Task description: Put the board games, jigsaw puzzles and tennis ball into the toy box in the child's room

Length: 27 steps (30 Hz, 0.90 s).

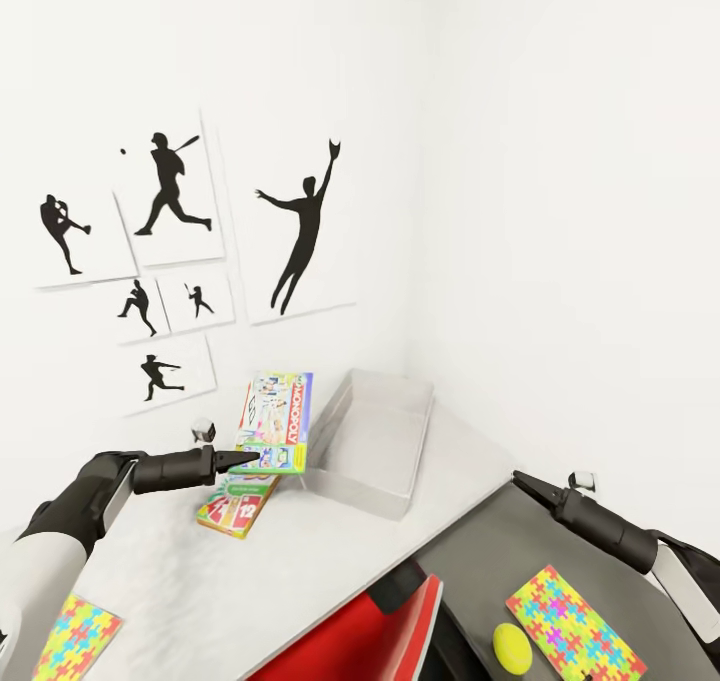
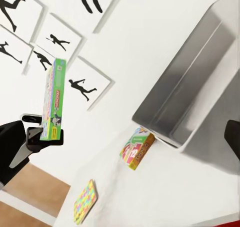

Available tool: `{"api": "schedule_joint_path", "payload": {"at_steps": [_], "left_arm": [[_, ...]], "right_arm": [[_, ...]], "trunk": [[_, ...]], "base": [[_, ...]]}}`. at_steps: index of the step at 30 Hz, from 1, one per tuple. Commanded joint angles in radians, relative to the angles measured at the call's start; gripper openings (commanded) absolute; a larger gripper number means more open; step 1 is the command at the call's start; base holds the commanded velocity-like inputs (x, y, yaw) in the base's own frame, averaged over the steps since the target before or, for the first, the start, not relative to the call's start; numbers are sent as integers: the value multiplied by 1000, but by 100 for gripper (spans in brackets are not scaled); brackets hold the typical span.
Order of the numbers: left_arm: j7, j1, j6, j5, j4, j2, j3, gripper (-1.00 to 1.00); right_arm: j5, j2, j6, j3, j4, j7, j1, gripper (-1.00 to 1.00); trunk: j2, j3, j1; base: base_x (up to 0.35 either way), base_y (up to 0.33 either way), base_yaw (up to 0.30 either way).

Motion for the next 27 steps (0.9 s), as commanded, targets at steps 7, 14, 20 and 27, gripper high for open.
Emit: {"api": "schedule_joint_path", "payload": {"at_steps": [7,14,20,27], "left_arm": [[-34,-1,11,-1,0,1,1,-100],[-55,-1,12,-3,-1,4,2,-100],[-56,-1,13,-3,-3,5,2,-100],[-56,-1,13,-3,-5,5,2,-100]], "right_arm": [[-6,0,8,0,0,0,-1,100],[-6,0,8,0,0,-1,-1,100],[-6,0,8,0,0,-2,-1,100],[-6,0,8,0,0,-2,-1,100]], "trunk": [[-2,-11,1],[-2,-20,1],[-2,-27,1],[-2,-31,1]], "base": [[-1,-8,-111],[-35,92,-134],[-4,30,-111],[0,31,-17]]}}
